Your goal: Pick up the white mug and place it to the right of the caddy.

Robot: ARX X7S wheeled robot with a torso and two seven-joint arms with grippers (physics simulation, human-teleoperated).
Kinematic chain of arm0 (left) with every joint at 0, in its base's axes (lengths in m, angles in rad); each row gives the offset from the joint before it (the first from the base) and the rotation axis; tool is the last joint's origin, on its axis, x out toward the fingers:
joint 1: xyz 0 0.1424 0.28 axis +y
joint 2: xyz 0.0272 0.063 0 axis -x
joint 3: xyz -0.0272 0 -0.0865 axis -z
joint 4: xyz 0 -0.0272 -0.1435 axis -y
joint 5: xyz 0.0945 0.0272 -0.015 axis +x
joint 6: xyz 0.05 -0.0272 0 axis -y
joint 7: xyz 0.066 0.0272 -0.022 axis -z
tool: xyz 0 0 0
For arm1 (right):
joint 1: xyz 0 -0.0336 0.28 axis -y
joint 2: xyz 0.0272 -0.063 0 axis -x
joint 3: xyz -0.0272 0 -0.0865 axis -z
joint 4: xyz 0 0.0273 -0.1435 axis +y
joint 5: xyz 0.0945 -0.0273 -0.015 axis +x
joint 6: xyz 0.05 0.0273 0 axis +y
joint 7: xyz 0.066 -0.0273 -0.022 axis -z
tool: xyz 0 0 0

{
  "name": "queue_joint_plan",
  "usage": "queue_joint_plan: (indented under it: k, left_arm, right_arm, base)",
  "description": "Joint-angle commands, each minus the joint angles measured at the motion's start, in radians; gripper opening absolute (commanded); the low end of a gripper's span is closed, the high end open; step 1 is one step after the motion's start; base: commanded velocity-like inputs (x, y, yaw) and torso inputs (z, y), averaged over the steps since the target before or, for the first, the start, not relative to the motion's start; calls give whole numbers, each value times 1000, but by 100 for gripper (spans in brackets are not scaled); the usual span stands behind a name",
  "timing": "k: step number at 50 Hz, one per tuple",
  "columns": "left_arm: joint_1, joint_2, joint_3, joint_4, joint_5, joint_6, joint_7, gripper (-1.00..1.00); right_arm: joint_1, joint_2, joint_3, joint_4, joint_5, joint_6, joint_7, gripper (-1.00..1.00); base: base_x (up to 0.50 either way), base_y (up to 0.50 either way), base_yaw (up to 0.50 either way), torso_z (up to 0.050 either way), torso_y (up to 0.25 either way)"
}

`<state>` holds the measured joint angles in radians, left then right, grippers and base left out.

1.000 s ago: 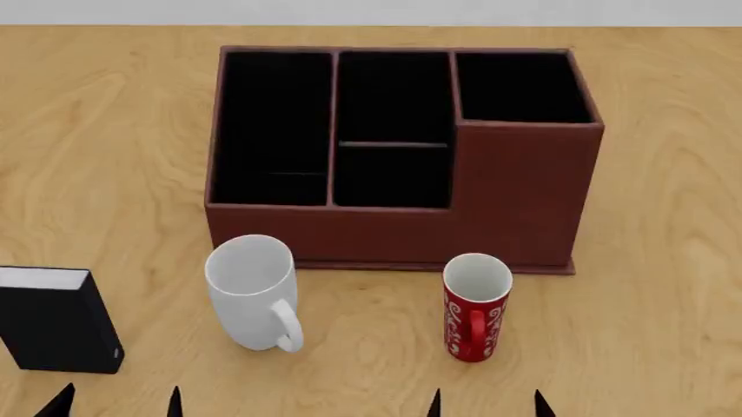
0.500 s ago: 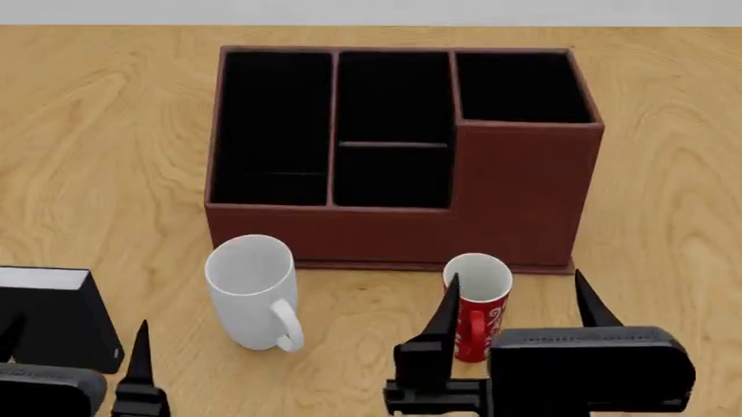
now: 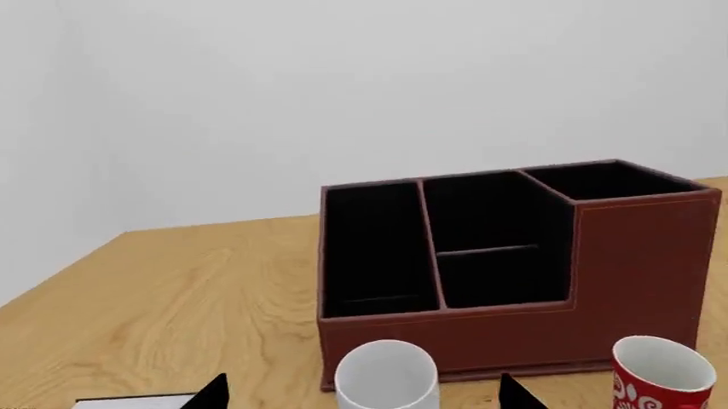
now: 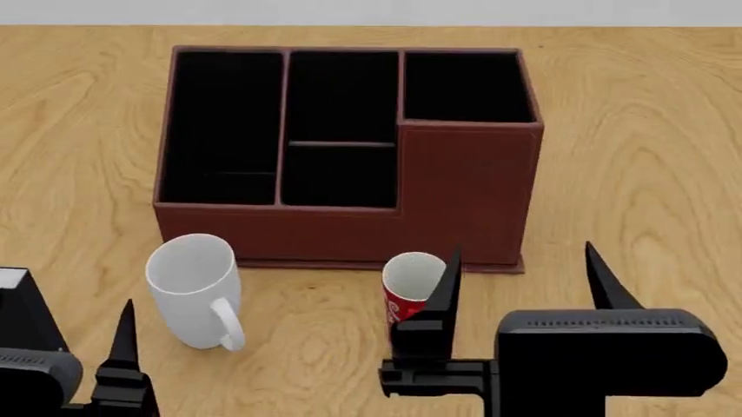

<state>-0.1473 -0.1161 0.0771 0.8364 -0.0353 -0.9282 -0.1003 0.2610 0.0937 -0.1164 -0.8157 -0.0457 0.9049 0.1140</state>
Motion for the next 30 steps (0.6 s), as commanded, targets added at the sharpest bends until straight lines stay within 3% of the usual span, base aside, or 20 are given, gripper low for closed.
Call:
queue_joint_plan:
  k: [1,23,30]
  left_arm:
    - [10,3,-24,1,-24,17,-6,100]
    - [28,-19,-16,2,-39,47,-22,100]
    - [29,-27,-6,-1,-39,50,-29,100]
  right_arm:
    - [6,1,-6,1,5,42,27,100]
    - [-12,11,6,20,51,9,39,100]
    - [-21,18,7,15,59,5,45,100]
  base:
    - [500,0,0,0,0]
    - [500,0,0,0,0]
    - [-10,0,0,0,2]
